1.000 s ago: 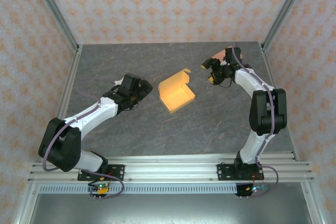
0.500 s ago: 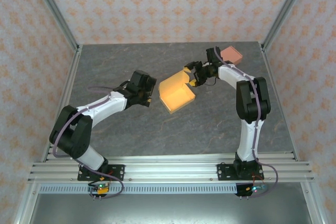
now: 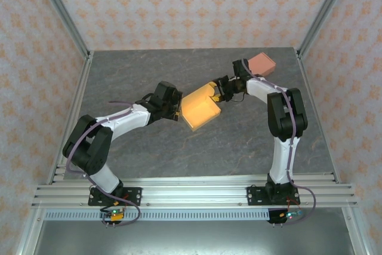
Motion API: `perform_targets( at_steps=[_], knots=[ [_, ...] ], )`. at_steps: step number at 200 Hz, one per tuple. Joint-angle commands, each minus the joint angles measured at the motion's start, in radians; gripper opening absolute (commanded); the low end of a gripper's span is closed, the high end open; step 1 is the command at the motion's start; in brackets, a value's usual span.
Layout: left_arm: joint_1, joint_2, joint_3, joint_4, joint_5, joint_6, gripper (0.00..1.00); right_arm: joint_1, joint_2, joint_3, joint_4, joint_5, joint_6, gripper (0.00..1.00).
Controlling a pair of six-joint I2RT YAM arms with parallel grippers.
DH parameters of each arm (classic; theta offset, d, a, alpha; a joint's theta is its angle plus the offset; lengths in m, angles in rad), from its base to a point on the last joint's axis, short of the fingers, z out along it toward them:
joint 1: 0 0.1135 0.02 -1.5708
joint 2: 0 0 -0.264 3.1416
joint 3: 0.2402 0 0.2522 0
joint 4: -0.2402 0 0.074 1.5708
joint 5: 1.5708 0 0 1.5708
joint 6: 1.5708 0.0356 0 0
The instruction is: Fold the paper box
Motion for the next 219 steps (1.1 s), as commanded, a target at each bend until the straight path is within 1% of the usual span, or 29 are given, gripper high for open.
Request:
perform_targets(
  at_steps=[1, 14, 35, 51, 68, 85, 103, 115, 127, 152, 181, 201, 219],
  knots=[
    [-0.022, 0.019, 0.030, 0.039, 0.006, -0.043, 0.73, 0.010, -0.078, -0.040, 0.057, -0.005, 0.083, 0.48],
    [-0.026, 0.028, 0.030, 0.049, 0.007, -0.053, 0.72, 0.011, -0.093, -0.060, 0.068, 0.002, 0.097, 0.46],
    [-0.026, 0.034, 0.029, 0.055, 0.005, -0.060, 0.66, 0.010, -0.112, -0.073, 0.060, 0.018, 0.084, 0.45],
    [-0.026, 0.030, 0.023, 0.054, -0.003, -0.063, 0.65, 0.005, -0.107, -0.041, -0.002, 0.034, 0.020, 0.49],
    [-0.023, 0.018, 0.011, 0.046, -0.006, -0.062, 0.66, -0.020, -0.097, -0.001, -0.081, 0.073, -0.059, 0.57],
    [-0.020, 0.001, -0.008, 0.052, -0.009, -0.064, 0.69, -0.060, -0.095, 0.009, -0.114, 0.112, -0.088, 0.65],
    [-0.020, -0.023, -0.025, 0.037, -0.013, -0.072, 0.78, -0.095, -0.089, 0.016, -0.112, 0.125, -0.091, 0.68],
    [-0.020, -0.036, -0.030, 0.018, -0.014, -0.073, 0.83, -0.104, -0.078, 0.032, -0.113, 0.126, -0.095, 0.69],
    [-0.020, -0.050, -0.033, -0.001, -0.014, -0.076, 0.84, -0.104, -0.064, 0.060, -0.120, 0.118, -0.109, 0.69],
    [-0.020, -0.080, -0.040, -0.024, -0.043, -0.079, 0.85, -0.104, -0.044, 0.095, -0.109, 0.117, -0.096, 0.68],
    [-0.020, -0.080, -0.034, -0.031, -0.050, -0.087, 0.85, -0.085, -0.022, 0.130, -0.117, 0.077, -0.084, 0.67],
    [-0.021, -0.063, -0.019, -0.019, -0.028, -0.089, 0.85, -0.054, -0.034, 0.112, -0.138, 0.059, -0.066, 0.66],
    [-0.023, -0.050, -0.011, -0.001, -0.004, -0.093, 0.85, -0.026, -0.069, 0.035, -0.070, 0.049, 0.008, 0.65]
  ],
)
